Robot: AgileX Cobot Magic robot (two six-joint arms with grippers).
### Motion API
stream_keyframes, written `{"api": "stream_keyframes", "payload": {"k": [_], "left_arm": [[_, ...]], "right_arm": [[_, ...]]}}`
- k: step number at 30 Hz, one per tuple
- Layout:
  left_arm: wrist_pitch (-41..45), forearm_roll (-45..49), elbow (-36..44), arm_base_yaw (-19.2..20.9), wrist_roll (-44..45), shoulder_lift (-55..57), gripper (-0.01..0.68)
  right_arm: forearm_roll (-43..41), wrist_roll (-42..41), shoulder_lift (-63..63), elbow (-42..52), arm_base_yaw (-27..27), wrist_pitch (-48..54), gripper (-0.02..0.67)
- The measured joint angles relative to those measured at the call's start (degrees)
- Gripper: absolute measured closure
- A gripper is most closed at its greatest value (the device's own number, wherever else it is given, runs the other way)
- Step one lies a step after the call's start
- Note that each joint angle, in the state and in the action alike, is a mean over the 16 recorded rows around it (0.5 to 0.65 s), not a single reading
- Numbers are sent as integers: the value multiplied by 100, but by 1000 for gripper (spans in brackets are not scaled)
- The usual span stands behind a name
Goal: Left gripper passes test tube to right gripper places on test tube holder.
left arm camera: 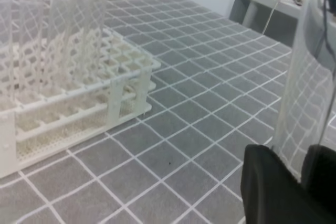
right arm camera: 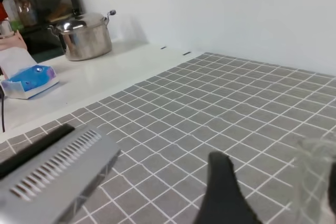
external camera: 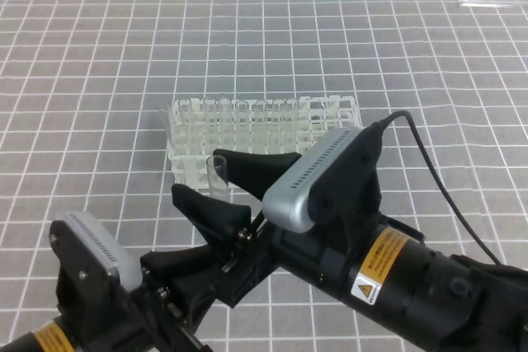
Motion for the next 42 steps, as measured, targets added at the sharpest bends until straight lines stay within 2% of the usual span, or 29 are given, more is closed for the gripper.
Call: {"api": "stream_keyframes", "payload": {"k": [9, 26, 30, 42], "left_arm": [[-27, 0, 1, -1, -19, 97, 632], [-137, -1, 1, -2, -26, 113, 614], [-157, 0, 2, -3, -25, 111, 620], [-170, 27, 2, -4, -29, 110, 637]], "right_arm": [[-3, 100, 63, 0, 7, 8, 253], [-11, 121, 63, 0, 6, 136, 265], [-10, 121, 63, 0, 6, 92, 305], [15, 60, 63, 0, 0, -14, 509]]}}
